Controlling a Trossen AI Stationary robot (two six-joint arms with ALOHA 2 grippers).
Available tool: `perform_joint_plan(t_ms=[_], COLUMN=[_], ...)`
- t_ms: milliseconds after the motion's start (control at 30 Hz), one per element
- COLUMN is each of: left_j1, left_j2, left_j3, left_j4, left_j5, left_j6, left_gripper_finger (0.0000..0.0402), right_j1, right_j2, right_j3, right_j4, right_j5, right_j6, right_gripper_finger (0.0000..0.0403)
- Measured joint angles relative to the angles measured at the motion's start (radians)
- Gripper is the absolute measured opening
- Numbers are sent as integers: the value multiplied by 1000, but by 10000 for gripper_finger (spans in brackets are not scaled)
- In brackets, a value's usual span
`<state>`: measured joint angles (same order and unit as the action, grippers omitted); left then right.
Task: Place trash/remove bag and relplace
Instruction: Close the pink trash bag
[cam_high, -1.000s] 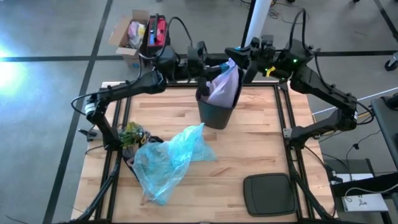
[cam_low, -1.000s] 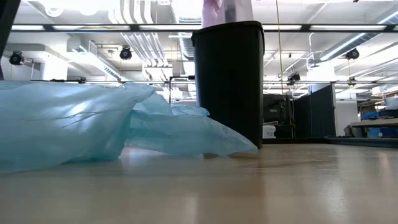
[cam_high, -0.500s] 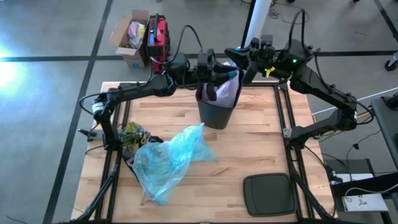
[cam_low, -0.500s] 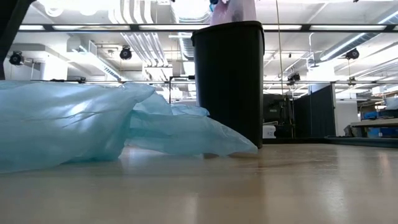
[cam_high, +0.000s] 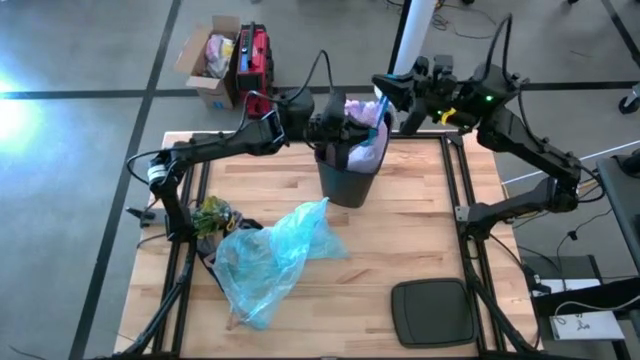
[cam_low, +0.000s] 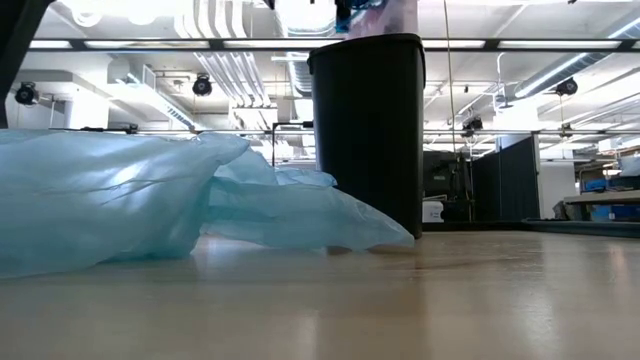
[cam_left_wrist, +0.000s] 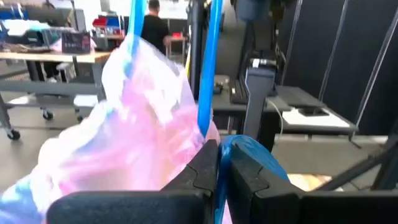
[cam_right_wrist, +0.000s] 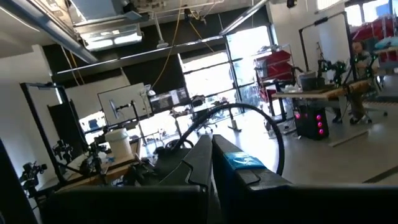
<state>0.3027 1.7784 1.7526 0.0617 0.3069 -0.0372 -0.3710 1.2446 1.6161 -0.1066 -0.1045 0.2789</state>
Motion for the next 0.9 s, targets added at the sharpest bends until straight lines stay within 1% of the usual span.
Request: perform_joint_plan(t_ms=[167, 267, 367, 467, 567, 633, 700, 800, 900], left_j1=[-1, 2, 8, 15, 20, 23, 23, 15, 7], left_j2=[-31, -63, -101, -112, -90, -67, -42, -16, 4], left_j3=[-1, -1, -1, 2, 2, 1, 1, 1, 1], left_j4=[-46, -40, 9, 68, 87, 92, 121, 186, 199], left_j5=[0, -6, -9, -19, -60, -61, -51, -2, 0], left_j6=[14, 26, 44, 54, 50, 29, 7, -18, -27], left_gripper_finger=[3, 4, 4, 4, 4, 4, 4, 4, 4], right_j1=[0, 0, 0, 0, 1, 5, 9, 15, 21], right_j2=[-25, -30, -32, -32, -28, -22, -17, -8, -5], right_j3=[0, 0, 0, 0, 0, 0, 0, 0, 0], right_j4=[-29, -55, -86, -105, -93, -92, -94, -90, -92], right_j5=[0, 0, -3, -27, -119, -164, -167, -166, -166], right_j6=[-12, -11, -12, -15, -19, -11, -8, -5, -5], right_gripper_finger=[0, 0, 0, 0, 0, 0, 0, 0, 0])
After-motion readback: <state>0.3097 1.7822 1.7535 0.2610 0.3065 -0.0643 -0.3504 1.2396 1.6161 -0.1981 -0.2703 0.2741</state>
